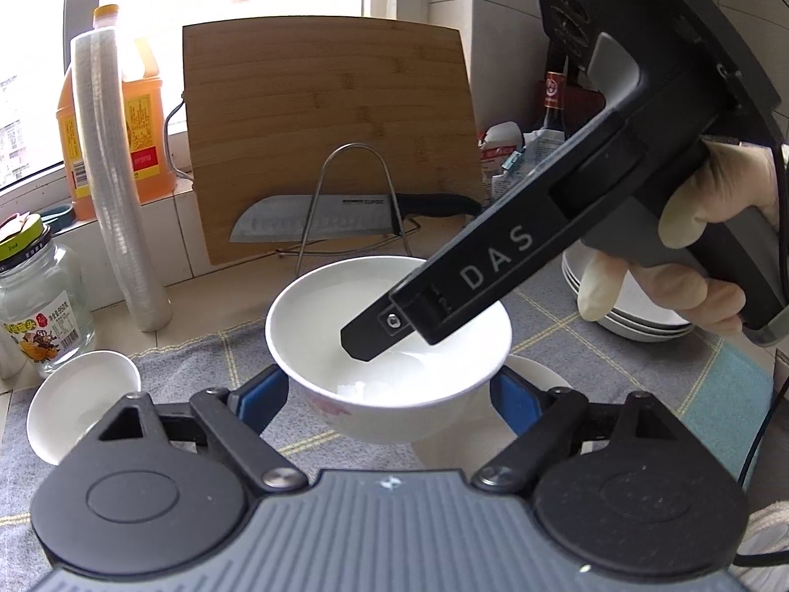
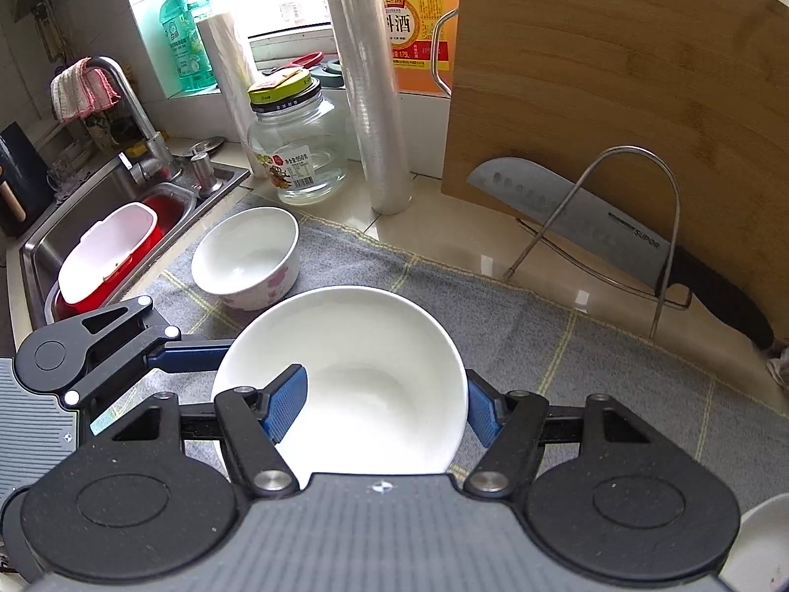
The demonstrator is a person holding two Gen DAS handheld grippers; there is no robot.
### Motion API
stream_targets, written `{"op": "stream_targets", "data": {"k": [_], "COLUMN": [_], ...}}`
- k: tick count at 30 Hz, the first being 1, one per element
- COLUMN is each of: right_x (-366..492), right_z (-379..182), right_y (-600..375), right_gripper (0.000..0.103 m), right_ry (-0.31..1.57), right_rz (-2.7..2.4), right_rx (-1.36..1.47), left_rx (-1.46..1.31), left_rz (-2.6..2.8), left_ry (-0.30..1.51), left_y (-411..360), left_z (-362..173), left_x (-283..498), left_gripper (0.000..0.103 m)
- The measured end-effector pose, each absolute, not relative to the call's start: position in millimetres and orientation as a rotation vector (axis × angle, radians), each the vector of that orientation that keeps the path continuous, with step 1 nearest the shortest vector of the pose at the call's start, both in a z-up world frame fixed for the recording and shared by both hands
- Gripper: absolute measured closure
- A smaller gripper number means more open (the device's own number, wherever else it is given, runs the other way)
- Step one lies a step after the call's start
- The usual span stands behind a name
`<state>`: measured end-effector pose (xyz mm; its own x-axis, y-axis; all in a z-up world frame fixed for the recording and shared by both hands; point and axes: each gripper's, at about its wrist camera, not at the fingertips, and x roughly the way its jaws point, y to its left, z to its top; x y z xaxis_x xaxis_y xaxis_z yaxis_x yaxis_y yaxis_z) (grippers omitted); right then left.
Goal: Organize plates and bowls
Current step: 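Carry the pink-flower bowl with the right tool and lower it into the placed bowl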
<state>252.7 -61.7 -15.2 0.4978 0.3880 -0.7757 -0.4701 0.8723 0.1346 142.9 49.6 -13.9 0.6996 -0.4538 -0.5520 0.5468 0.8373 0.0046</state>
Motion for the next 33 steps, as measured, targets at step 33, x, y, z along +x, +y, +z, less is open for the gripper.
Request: {"op": "stream_targets", "data": {"k": [33], "right_x": [199], "right_z": [-40], "right_y": [-94], "right_gripper": [0.03], "right_ry": [0.94], "right_rz": [0.347], "right_rx": [-0.051], "left_rx": [0.265], "left_rz": [-0.689], "left_ry": [0.623], "left_y": [15], "left_z": [-37], "left_x": [115], "left_gripper": [0.015]}}
